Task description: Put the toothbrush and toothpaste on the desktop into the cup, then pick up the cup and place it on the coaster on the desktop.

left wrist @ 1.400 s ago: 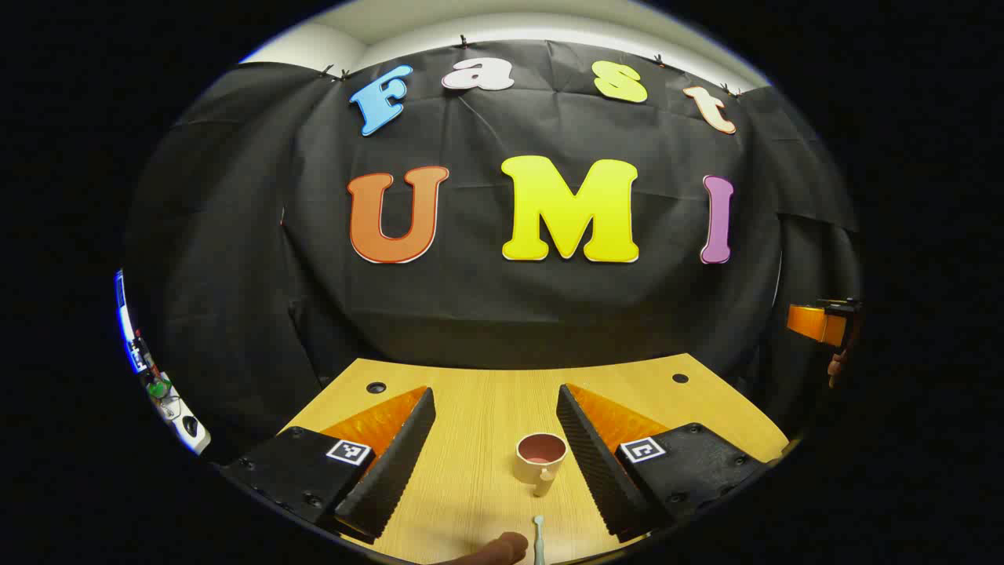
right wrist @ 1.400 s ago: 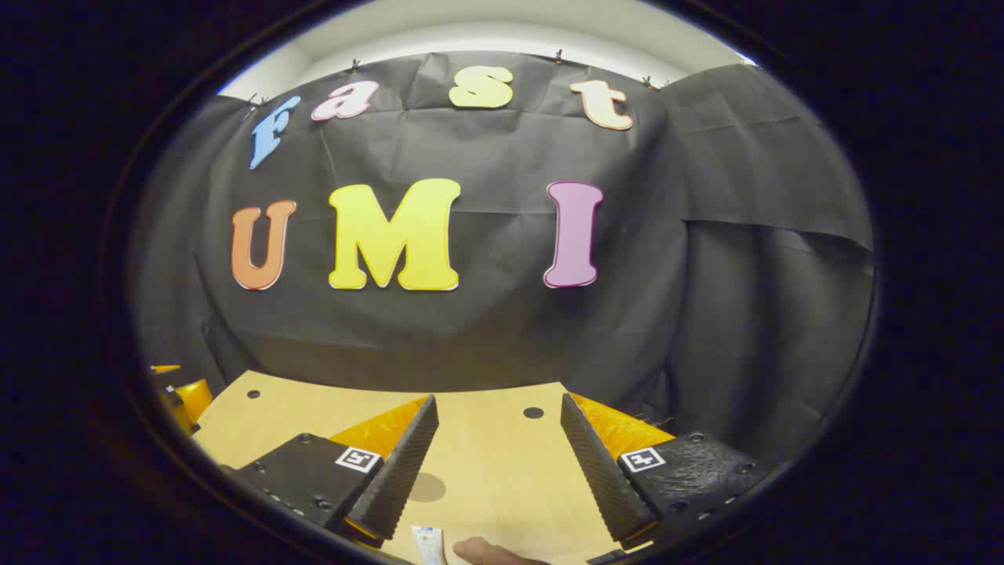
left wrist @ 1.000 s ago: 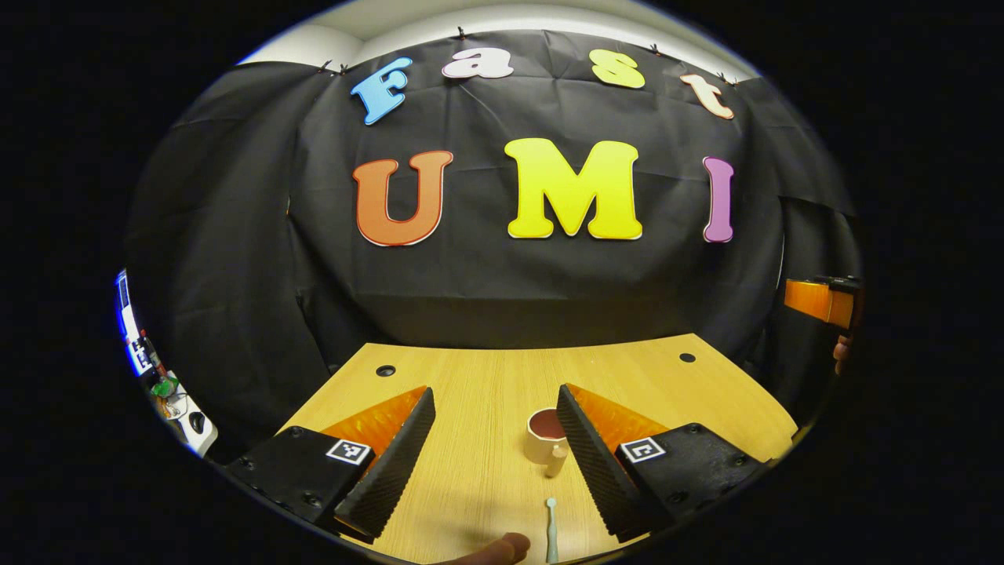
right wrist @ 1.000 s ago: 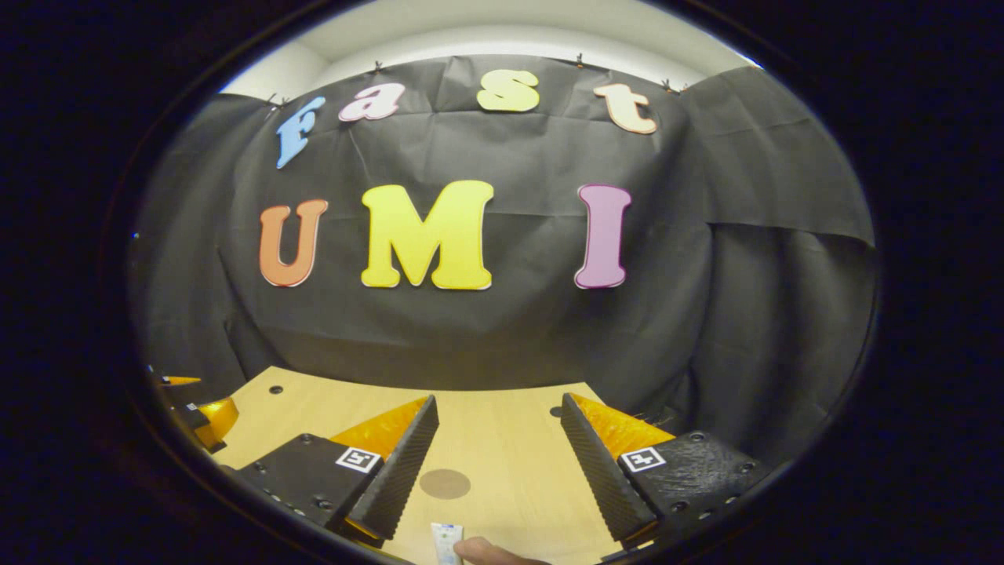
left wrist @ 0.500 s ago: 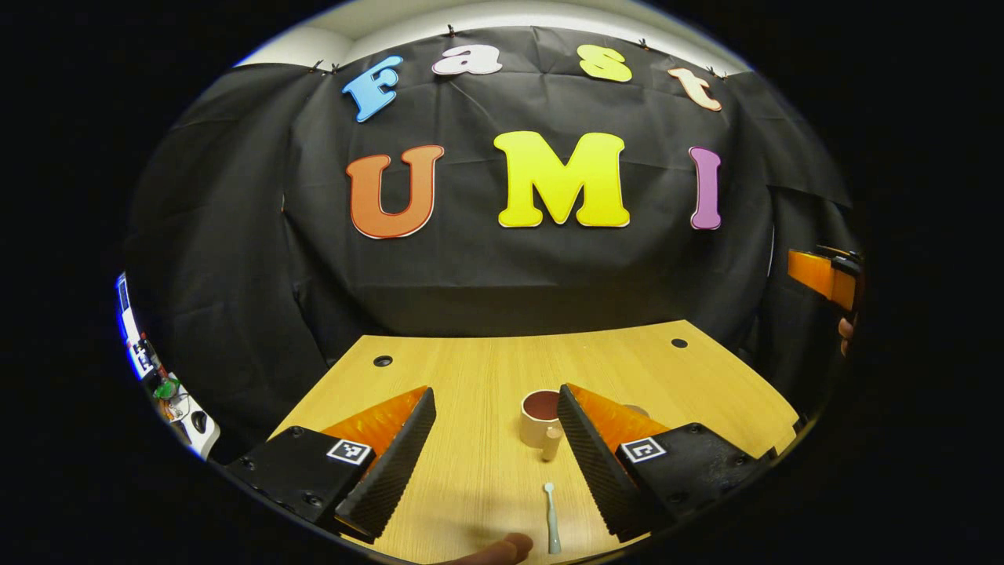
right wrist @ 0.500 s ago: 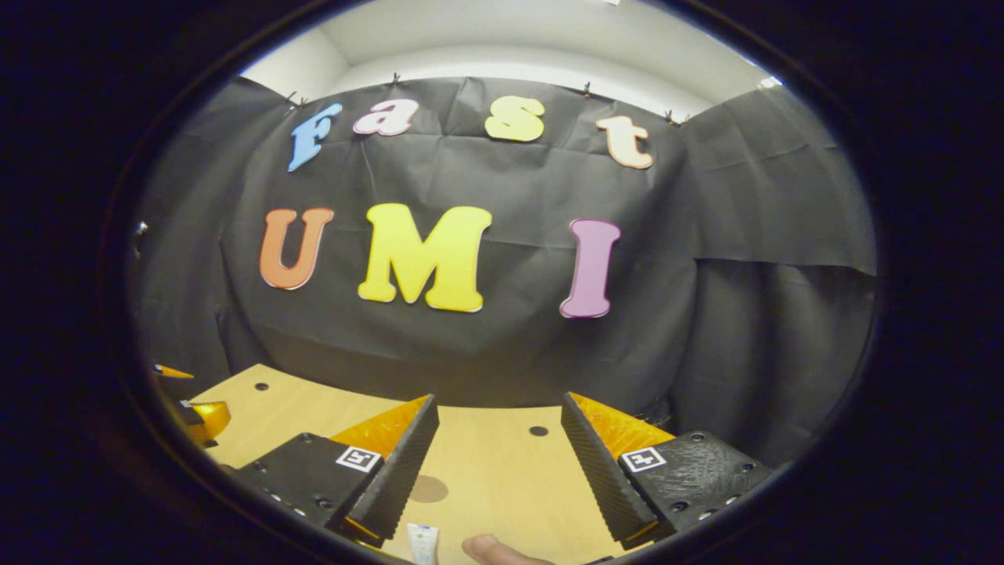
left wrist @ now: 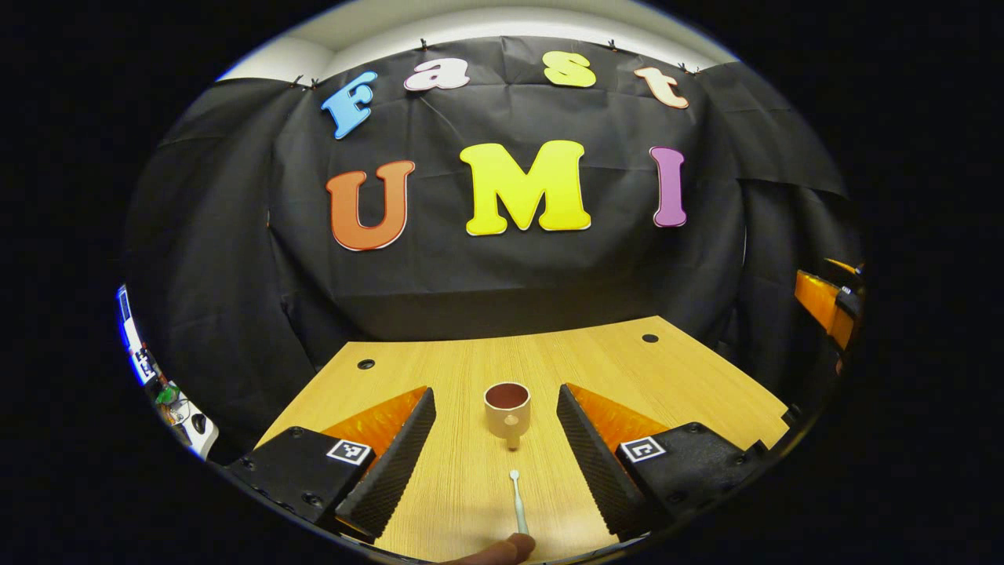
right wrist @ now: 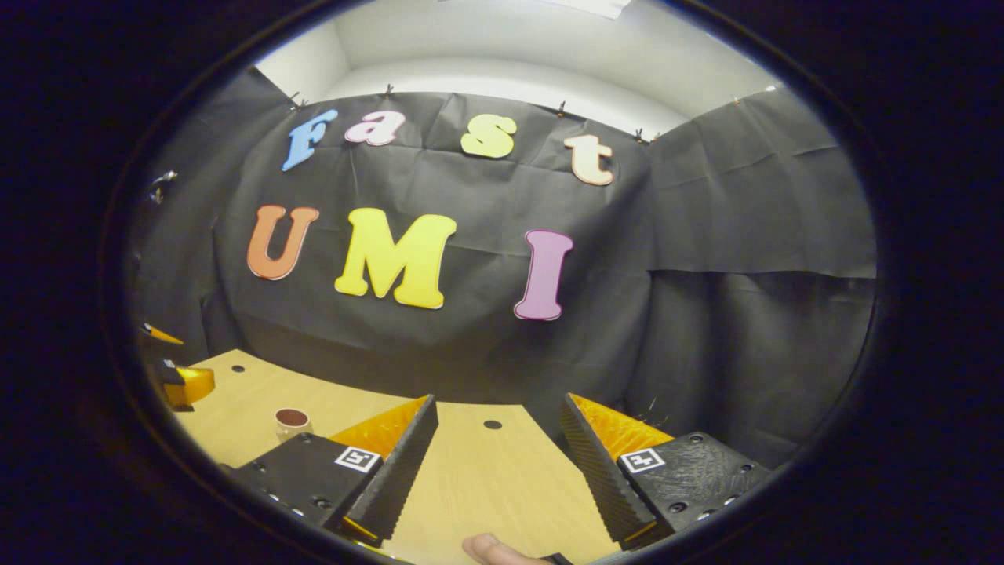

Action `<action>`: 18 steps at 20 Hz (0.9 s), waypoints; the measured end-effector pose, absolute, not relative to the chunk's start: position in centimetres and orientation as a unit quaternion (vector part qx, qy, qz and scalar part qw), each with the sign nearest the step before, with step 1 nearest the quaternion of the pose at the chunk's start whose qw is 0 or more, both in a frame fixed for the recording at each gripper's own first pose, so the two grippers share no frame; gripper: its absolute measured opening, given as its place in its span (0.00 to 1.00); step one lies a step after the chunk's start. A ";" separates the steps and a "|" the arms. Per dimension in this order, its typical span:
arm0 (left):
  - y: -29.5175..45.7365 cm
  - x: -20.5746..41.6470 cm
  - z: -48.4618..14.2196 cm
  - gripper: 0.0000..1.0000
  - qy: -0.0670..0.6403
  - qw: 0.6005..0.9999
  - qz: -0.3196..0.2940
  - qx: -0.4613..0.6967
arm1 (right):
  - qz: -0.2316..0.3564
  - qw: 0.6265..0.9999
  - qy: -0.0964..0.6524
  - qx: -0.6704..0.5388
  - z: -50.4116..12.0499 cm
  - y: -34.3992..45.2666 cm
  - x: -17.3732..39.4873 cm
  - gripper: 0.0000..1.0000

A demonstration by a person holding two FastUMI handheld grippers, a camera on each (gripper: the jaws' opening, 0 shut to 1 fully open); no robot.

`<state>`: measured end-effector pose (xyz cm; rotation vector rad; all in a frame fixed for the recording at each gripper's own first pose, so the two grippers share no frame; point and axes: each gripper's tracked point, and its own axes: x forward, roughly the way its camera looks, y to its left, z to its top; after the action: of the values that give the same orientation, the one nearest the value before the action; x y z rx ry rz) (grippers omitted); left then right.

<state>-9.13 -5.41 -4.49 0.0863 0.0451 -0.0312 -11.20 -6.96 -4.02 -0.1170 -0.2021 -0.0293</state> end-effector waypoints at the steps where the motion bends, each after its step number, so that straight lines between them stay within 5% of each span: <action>1: -5.6 -10.0 -4.7 0.99 0.021 0.999 -0.004 0.041 | -0.002 0.994 -0.098 -0.055 -4.7 -7.4 -11.6 0.98; 8: -5.8 -15.9 -10.5 0.99 0.059 0.995 0.078 0.020 | 0.085 0.990 -0.072 -0.086 -8.6 -9.2 -15.3 0.98; 18: -5.1 -9.1 -25.4 1.00 0.182 0.982 0.031 0.046 | 0.135 0.979 -0.051 -0.141 -8.4 -2.1 -15.9 0.97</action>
<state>-9.08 -5.15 -25.43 0.0924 0.3665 0.0625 -15.91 -2.06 -8.35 -0.2838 -0.1019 0.2723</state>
